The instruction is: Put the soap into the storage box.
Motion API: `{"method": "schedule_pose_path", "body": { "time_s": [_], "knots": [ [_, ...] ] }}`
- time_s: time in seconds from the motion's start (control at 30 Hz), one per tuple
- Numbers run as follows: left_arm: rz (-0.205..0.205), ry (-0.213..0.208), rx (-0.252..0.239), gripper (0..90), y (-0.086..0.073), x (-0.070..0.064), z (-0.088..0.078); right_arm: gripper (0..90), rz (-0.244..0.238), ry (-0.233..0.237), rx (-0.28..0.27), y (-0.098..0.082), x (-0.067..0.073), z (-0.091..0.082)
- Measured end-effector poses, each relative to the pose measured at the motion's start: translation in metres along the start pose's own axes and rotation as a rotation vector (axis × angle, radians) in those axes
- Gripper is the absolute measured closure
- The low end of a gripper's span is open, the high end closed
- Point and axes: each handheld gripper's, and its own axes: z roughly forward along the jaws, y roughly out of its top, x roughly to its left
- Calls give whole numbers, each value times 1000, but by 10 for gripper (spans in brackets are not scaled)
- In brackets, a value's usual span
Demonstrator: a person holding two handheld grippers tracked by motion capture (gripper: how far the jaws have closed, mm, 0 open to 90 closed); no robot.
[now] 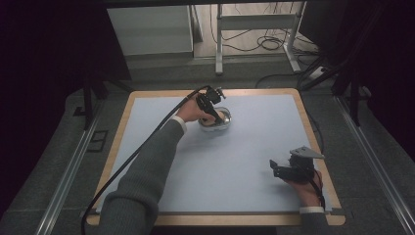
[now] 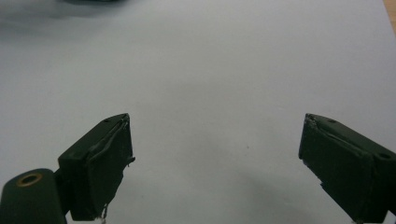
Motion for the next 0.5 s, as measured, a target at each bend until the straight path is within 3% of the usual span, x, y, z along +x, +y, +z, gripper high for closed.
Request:
{"method": "schedule_pose_path", "body": {
  "time_s": [0.13, 0.5],
  "knots": [
    [15, 12, -14, 284, -1, -2, -9, 95, -4, -1, 1, 0, 0, 0],
    [-13, 8, -93, 280, -20, -9, -28, 95, -7, 8, -8, 1, 1, 0]
  ]
}}
